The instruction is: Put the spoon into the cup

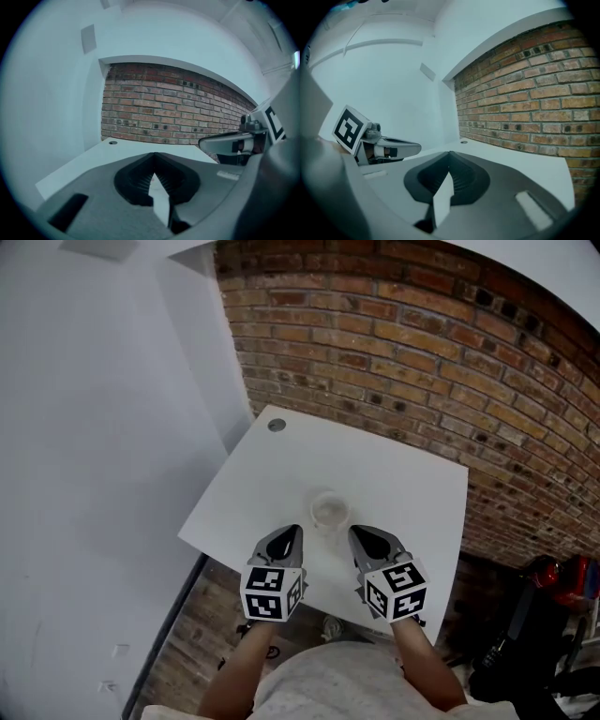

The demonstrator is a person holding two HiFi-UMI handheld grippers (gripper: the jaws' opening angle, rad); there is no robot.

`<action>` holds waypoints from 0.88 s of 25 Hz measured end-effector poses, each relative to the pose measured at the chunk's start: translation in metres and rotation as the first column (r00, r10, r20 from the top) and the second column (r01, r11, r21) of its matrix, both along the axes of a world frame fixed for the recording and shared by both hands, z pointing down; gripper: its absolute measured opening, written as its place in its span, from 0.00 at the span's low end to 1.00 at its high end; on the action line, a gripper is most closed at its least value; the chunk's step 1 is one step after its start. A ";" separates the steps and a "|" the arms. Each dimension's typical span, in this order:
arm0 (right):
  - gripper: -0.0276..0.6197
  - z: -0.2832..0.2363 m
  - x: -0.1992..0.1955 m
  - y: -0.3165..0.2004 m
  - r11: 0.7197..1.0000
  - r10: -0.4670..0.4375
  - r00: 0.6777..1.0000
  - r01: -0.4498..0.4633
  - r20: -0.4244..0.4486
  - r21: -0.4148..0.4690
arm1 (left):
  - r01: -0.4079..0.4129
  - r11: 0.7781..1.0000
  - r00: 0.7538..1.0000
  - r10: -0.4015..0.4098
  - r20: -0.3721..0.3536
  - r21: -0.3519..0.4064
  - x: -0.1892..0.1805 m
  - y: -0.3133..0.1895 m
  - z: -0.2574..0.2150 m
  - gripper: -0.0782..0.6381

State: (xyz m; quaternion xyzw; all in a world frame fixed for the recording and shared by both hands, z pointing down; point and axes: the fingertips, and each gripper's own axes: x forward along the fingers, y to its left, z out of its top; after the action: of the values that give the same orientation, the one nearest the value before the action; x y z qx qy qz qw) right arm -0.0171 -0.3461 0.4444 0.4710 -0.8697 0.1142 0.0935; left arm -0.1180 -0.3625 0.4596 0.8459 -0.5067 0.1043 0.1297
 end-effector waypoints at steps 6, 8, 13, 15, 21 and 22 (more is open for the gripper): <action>0.06 -0.006 -0.004 0.017 0.999 0.001 1.000 -0.001 -0.015 0.033 | -0.001 1.000 1.000 0.001 -0.017 0.023 -0.004 0.017 -0.005 0.10; 0.06 -0.007 -0.005 0.022 0.999 0.000 1.000 0.001 -0.018 0.040 | -0.004 1.000 1.000 0.005 -0.021 0.023 -0.003 0.023 -0.004 0.10; 0.06 -0.006 -0.010 0.030 0.999 -0.007 1.000 0.008 -0.019 0.040 | -0.004 1.000 1.000 0.005 -0.023 0.014 -0.005 0.031 -0.001 0.10; 0.06 -0.005 -0.012 0.032 0.999 -0.011 1.000 0.012 -0.020 0.041 | -0.005 1.000 1.000 0.005 -0.030 0.008 -0.007 0.033 0.001 0.10; 0.06 -0.004 -0.013 0.036 0.999 -0.015 1.000 0.016 -0.028 0.043 | -0.007 1.000 0.999 0.007 -0.032 0.004 -0.006 0.037 0.005 0.10; 0.06 -0.005 -0.013 0.036 0.999 -0.016 0.999 0.017 -0.029 0.044 | -0.007 1.000 0.999 0.007 -0.032 0.004 -0.006 0.037 0.005 0.10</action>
State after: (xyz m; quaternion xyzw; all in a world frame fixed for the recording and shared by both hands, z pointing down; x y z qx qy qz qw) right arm -0.0299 -0.3103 0.4398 0.4675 -0.8743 0.0876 0.0964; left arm -0.1237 -0.3251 0.4649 0.8496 -0.5016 0.0903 0.1355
